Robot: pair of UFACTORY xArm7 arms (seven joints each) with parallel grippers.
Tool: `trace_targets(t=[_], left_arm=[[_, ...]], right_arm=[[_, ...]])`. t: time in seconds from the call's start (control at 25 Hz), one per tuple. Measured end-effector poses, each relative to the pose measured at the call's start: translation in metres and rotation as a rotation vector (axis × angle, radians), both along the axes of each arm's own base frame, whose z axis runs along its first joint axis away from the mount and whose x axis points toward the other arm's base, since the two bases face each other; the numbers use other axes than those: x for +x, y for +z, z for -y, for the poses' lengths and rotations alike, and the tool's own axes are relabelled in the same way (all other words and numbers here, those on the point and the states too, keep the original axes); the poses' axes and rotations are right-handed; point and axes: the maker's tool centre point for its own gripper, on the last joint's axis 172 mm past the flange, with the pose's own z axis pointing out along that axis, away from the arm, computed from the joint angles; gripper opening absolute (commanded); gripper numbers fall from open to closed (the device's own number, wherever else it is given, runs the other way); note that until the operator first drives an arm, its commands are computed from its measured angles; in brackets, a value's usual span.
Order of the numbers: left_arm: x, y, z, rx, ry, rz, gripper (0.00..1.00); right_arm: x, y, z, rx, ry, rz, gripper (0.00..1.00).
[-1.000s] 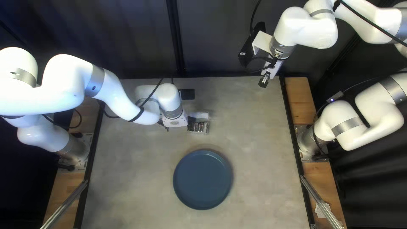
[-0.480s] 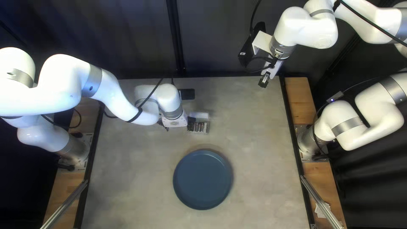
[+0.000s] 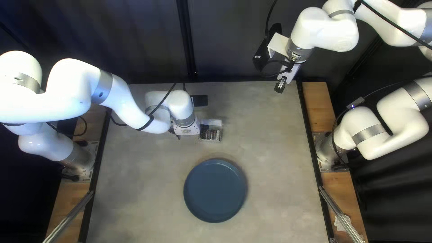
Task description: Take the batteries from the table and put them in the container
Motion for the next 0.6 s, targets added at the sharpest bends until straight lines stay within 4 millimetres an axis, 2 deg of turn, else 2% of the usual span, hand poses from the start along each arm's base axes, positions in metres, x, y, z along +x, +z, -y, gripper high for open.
trace_targets(t=[0.6], left_arm=[[-0.0023, -0.0088, -0.0094, -0.003, 0.01, -0.007, 1.0]], right_arm=[[0.0, 0.0, 0.0, 0.0, 0.0, 0.0, 1.0]])
